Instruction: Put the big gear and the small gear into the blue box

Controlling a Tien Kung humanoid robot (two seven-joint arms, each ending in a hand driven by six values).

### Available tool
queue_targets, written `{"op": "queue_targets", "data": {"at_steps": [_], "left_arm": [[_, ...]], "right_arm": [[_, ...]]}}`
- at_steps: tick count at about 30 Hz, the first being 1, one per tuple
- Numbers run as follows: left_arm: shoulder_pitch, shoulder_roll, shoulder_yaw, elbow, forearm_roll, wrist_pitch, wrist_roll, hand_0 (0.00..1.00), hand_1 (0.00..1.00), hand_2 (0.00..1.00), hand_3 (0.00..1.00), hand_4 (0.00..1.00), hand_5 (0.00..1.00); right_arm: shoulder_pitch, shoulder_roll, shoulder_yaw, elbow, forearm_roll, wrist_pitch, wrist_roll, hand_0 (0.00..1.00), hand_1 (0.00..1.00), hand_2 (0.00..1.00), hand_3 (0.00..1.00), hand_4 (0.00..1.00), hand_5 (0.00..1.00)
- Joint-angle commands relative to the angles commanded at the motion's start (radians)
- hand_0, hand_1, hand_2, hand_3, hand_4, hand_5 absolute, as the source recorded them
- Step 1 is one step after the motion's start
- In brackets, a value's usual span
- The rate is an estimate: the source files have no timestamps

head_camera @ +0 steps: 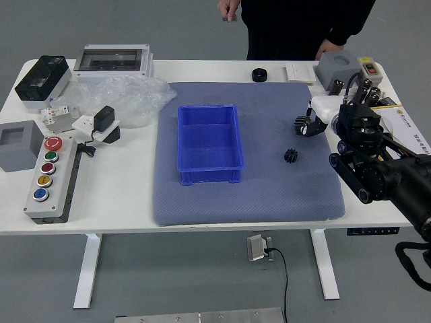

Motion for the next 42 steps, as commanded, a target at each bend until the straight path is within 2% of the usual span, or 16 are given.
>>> {"op": "queue_targets", "data": {"at_steps": [12, 25, 35, 42], "left_arm": [[0.001, 0.002, -0.001, 0.0, 0.0, 0.0, 0.0, 0.831, 0.792, 0.782, 0.762, 0.67, 0.362], [0.004, 0.006, -0.001, 0.0, -0.003, 0.001, 0.0, 0.831, 0.792, 0.782, 0.762, 0.67, 0.362], [0.005, 0.008, -0.001, 0.0, -0.005, 0.001, 0.001, 0.831, 0.792, 0.782, 0.762, 0.67, 0.362], [0.006, 0.008, 0.001, 0.0, -0.007, 0.001, 0.0, 0.83, 0.792, 0.782, 0.761, 0.67, 0.362]], "right_arm": [[-0.005, -0.02, 0.004, 0.045, -0.004, 0.009, -0.007, 0.494, 0.438, 0.495, 0.547, 0.508, 0.331], [-0.027, -0.051, 0.014, 0.169, -0.014, 0.018, -0.023, 0.491, 0.439, 0.495, 0.545, 0.511, 0.332], [-0.038, -0.062, 0.011, 0.235, -0.014, 0.021, -0.031, 0.493, 0.439, 0.495, 0.542, 0.515, 0.335], [-0.039, -0.063, 0.011, 0.24, -0.014, 0.022, -0.034, 0.493, 0.44, 0.495, 0.539, 0.515, 0.335]]}}
